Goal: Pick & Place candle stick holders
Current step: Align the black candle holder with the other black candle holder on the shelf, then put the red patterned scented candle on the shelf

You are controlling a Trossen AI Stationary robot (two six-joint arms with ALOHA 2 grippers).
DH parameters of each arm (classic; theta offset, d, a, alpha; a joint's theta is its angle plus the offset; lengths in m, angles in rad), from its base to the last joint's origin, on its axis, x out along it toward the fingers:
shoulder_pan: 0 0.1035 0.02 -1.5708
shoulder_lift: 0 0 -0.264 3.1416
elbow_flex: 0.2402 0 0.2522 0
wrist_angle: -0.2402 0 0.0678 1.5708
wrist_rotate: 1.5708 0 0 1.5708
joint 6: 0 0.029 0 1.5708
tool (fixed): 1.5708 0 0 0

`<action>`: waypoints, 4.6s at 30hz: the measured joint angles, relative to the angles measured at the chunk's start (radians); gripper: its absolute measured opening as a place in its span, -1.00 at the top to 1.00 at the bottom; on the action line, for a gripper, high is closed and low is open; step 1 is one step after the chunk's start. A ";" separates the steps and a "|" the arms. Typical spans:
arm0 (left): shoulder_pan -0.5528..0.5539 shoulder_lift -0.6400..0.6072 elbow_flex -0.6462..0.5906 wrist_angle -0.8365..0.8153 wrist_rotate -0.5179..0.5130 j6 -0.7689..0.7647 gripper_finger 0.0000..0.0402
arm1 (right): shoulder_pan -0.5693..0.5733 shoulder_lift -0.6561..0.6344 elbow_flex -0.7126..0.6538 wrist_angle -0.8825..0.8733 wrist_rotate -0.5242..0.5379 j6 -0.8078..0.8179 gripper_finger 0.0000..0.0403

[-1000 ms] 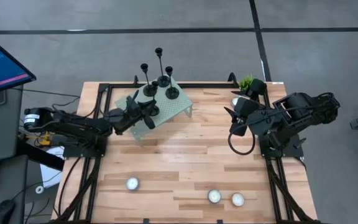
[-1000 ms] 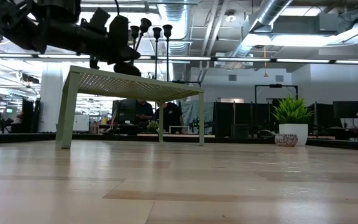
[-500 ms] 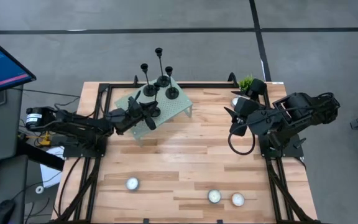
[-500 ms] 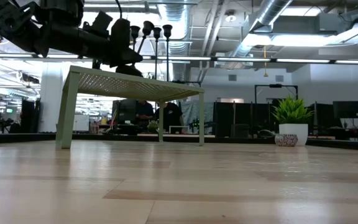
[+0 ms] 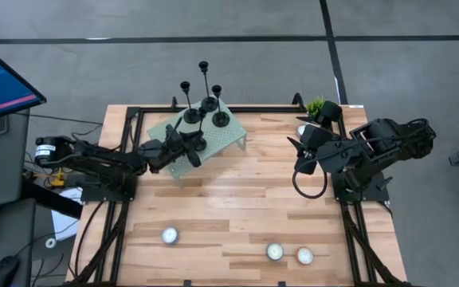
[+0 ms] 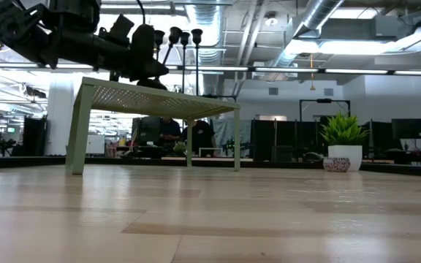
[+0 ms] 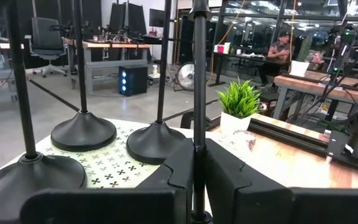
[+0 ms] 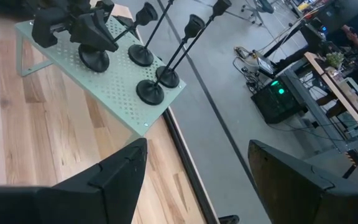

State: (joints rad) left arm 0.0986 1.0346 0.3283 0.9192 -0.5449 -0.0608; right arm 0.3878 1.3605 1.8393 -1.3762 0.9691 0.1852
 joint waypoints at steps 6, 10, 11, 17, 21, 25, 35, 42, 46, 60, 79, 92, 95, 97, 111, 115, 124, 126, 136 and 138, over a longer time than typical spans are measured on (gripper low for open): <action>-0.030 -0.008 0.000 -0.004 0.000 0.026 0.69 | 0.000 0.000 0.000 0.001 0.000 0.000 -0.34; -0.056 -0.008 0.000 -0.005 -0.002 0.076 0.58 | 0.000 0.000 0.000 0.014 0.000 0.000 -0.34; -0.061 -0.009 0.000 -0.005 -0.006 0.079 0.56 | 0.000 0.000 0.000 0.016 0.000 0.000 -0.34; -0.079 -0.034 -0.001 -0.005 -0.021 0.086 0.47 | 0.000 0.000 0.000 0.024 0.000 0.000 -0.34; -0.095 -0.043 -0.001 -0.006 -0.056 0.126 0.40 | 0.000 0.000 0.000 0.032 0.000 0.001 -0.34; -0.117 -0.059 -0.001 -0.012 -0.081 0.135 0.31 | 0.000 0.000 0.000 0.035 0.000 0.001 -0.34; -0.171 -0.134 -0.001 -0.027 -0.125 0.188 0.39 | -0.005 0.000 0.000 0.047 0.000 0.001 -0.34; -0.171 -0.137 -0.001 -0.057 -0.123 0.186 0.91 | -0.027 0.000 0.000 0.047 0.000 0.001 -0.34; -0.163 -0.137 -0.001 -0.059 -0.125 0.188 0.93 | -0.030 0.000 0.000 0.047 0.000 0.001 -0.34; -0.066 -0.123 0.071 -0.051 -0.123 0.245 0.94 | -0.030 0.000 0.000 0.046 0.000 0.000 -0.34; 0.071 -0.017 0.071 -0.020 0.021 0.185 0.94 | -0.030 0.000 0.000 0.044 0.000 -0.009 -0.34; 0.071 -0.011 0.071 -0.016 0.023 0.184 0.75 | -0.030 0.000 0.000 0.044 -0.003 -0.011 -0.34; 0.071 -0.004 0.070 -0.022 0.032 0.190 0.68 | -0.030 0.000 0.000 0.044 -0.003 -0.011 -0.34; 0.071 -0.005 0.070 -0.019 0.051 0.205 0.62 | -0.030 0.000 0.000 0.044 -0.003 -0.011 -0.34; 0.038 -0.021 0.070 -0.059 0.002 0.248 -0.08 | -0.049 0.000 0.000 0.036 -0.003 0.034 -0.35; 0.004 -0.035 0.071 -0.068 -0.070 0.248 -0.29 | -0.094 0.000 0.000 -0.049 -0.004 0.148 -0.38; -0.067 -0.130 0.071 -0.145 -0.195 0.260 -0.54 | -0.285 0.000 0.000 -0.166 -0.212 0.313 -0.67; -0.091 -0.161 0.071 -0.160 -0.230 0.260 -0.57 | -0.326 -0.001 -0.017 -0.167 -0.237 0.319 -0.74; -0.256 -0.309 0.071 -0.198 -0.387 0.260 -0.59 | -0.588 0.000 -0.211 -0.190 -0.367 0.658 -0.75; -0.287 -0.330 0.071 -0.196 -0.411 0.259 -0.59 | -0.631 0.000 -0.280 -0.186 -0.397 0.714 -0.75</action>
State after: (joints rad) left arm -0.1885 0.7044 0.3988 0.7230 -0.9556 0.1986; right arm -0.2429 1.3609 1.5596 -1.5626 0.5725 0.8996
